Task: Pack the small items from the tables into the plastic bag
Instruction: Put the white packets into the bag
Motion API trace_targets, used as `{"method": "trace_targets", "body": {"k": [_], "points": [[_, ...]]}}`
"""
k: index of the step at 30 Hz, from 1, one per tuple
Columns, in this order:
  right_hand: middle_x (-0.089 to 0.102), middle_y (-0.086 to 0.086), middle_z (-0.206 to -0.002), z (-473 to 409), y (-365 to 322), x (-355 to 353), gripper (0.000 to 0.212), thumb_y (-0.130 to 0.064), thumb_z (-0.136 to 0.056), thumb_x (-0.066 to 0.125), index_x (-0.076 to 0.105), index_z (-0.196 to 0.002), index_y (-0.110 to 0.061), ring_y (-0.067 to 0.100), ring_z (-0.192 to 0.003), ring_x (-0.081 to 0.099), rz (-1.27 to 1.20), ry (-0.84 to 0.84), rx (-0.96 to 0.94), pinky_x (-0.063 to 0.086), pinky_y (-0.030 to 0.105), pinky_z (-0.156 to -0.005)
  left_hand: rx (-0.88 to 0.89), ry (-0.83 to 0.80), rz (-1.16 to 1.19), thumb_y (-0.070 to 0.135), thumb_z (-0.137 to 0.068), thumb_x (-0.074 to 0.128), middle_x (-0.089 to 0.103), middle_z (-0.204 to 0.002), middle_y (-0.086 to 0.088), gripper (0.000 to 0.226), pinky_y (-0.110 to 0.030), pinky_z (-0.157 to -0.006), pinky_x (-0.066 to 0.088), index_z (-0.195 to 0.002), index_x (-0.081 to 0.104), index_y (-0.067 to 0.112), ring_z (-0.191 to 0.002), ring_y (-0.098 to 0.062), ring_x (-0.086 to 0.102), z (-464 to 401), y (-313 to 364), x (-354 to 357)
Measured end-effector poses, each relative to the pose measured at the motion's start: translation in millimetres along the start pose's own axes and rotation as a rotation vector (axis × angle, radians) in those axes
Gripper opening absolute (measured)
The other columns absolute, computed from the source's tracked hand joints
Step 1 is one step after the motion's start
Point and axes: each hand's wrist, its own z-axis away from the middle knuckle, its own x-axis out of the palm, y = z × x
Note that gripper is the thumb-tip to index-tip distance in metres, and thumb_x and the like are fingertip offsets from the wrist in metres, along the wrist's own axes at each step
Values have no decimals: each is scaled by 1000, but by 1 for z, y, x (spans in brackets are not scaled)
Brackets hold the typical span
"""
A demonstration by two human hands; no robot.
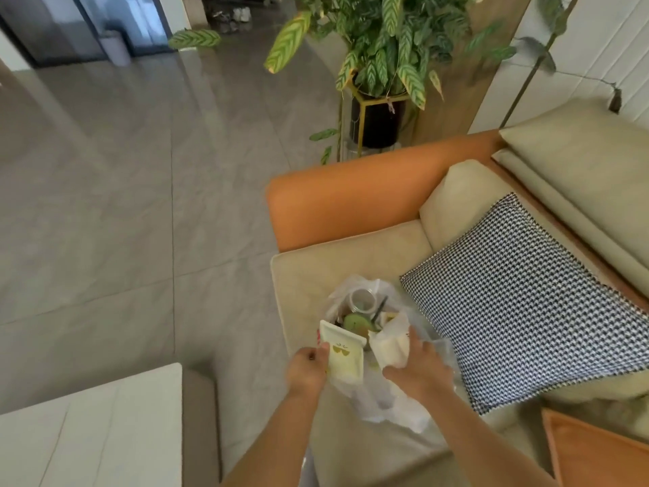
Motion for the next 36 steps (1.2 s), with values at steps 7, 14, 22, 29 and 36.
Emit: {"method": "trace_targets", "body": {"k": [7, 14, 22, 29, 36], "points": [[21, 9, -153, -76, 12, 7, 103, -58, -74, 57, -6, -149, -25, 29, -141, 22, -21, 24, 6, 25, 46, -111, -47, -2, -110, 37, -93, 51, 64, -106, -28, 42, -47, -87, 51, -94, 62, -3, -102, -43, 61, -59, 4, 63], [8, 8, -156, -113, 21, 51, 101, -62, -80, 56, -10, -149, -28, 28, -144, 15, -121, -15, -80, 23, 46, -113, -147, -118, -103, 31, -97, 44, 60, -85, -18, 37, -44, -79, 58, -102, 60, -3, -80, -34, 63, -103, -7, 104], [-13, 2, -159, -107, 32, 82, 91, -37, -86, 61, -5, -149, -34, 21, -148, -2, -210, -28, -231, 21, 37, -115, 60, -181, -214, 3, -90, 46, 65, -84, -7, 28, -46, -78, 58, -79, 61, 24, -78, -29, 65, -105, -16, 88], [-10, 1, -159, -115, 29, 79, 86, -28, -88, 63, 4, -150, -32, 17, -148, 4, -240, 27, -227, 30, 33, -111, 164, -73, -379, 11, -90, 53, 64, -88, 3, 28, -32, -69, 55, -113, 61, 25, -80, -21, 68, -123, -33, 78], [-7, 3, -159, -116, 28, 86, 86, -27, -86, 65, 7, -150, -30, 20, -146, 14, -241, 38, -189, 32, 32, -110, 168, 115, -538, 24, -88, 62, 38, -133, -1, 36, -31, -96, 42, -123, 59, 35, -117, -24, 38, -129, -47, 84]]}}
